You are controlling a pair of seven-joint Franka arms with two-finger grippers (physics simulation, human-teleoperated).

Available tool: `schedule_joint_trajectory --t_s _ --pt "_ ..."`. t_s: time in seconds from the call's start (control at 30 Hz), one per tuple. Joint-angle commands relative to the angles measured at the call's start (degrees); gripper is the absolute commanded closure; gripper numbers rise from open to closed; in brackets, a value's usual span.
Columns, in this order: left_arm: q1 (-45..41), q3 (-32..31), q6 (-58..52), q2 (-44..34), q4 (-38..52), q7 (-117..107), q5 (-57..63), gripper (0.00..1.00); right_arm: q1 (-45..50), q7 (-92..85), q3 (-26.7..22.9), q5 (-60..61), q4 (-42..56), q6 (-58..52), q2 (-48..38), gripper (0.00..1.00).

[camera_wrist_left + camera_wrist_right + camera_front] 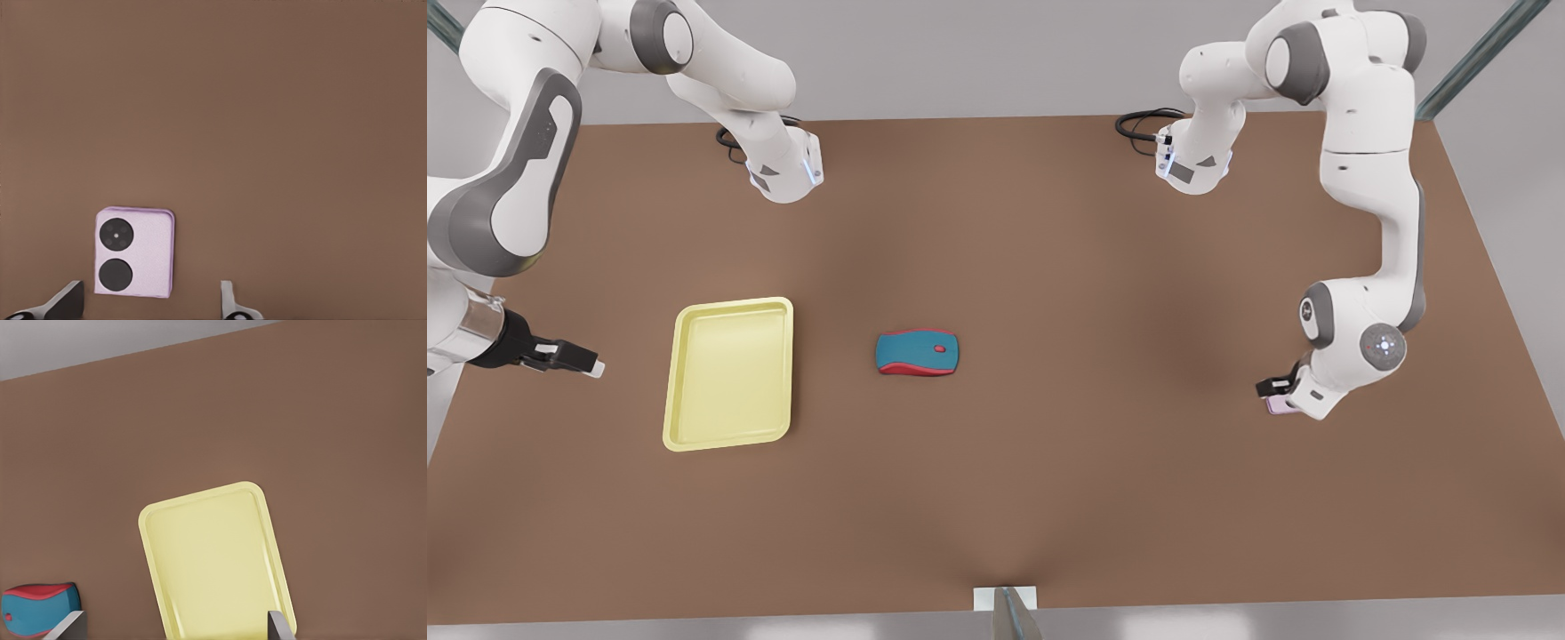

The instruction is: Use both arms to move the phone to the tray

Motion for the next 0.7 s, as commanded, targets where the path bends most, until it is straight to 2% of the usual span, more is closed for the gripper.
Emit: schedule_joint_trajectory --t_s 0.0,0.33,0.67 --pt "1.29 -0.02 10.98 0.69 -0.61 1.66 -0.18 0.00 -0.03 -0.05 0.00 -0.01 0.03 0.18 0.00 0.00" --pt "1.90 0.07 12.57 3.77 -2.28 16.78 -0.18 0.00 -0.03 1.35 0.00 -0.09 0.12 0.54 -0.08 0.00" --pt "2.52 0.07 12.74 6.23 -2.72 17.40 -0.18 0.00 0.06 1.35 0.09 -0.09 0.12 0.54 0.00 0.00"
